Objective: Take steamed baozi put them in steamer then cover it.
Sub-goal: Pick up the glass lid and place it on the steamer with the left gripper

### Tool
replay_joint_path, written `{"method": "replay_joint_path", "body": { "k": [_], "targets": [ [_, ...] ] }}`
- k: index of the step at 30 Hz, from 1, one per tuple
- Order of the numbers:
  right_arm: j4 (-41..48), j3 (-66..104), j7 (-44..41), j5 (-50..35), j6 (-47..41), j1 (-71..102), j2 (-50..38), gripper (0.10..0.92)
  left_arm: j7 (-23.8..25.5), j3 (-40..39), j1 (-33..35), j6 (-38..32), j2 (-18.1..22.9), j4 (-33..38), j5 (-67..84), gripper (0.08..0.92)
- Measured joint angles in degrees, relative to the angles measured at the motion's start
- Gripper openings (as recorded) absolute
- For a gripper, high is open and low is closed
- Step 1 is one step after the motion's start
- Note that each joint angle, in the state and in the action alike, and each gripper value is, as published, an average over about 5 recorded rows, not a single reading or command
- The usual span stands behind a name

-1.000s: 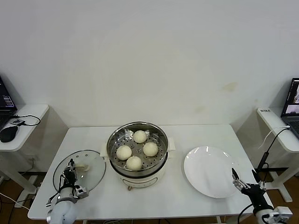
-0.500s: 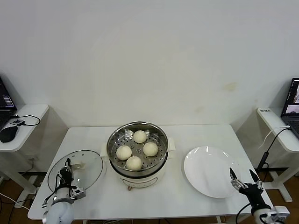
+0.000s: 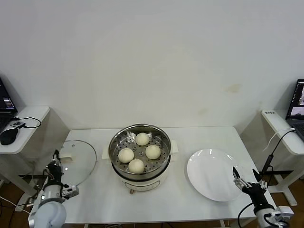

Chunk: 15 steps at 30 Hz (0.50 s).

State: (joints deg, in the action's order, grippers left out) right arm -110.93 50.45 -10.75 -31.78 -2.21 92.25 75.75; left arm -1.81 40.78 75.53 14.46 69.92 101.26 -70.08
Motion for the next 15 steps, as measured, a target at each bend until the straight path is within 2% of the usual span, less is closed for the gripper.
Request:
{"method": "replay_joint_path", "body": {
  "k": [8, 15],
  "targets": [
    [0.16, 0.11, -0.07, -0.05, -0.14, -0.43, 0.13, 0.823, 3.38, 1.4, -0.46, 1.61, -2.55, 5.0, -1.04, 0.146],
    [0.86, 0.2, -0.12, 0.23, -0.26, -1.14, 0.34, 0.823, 7.51, -0.04, -1.83, 3.0, -3.03, 9.68, -0.78, 0.146]
  ]
}}
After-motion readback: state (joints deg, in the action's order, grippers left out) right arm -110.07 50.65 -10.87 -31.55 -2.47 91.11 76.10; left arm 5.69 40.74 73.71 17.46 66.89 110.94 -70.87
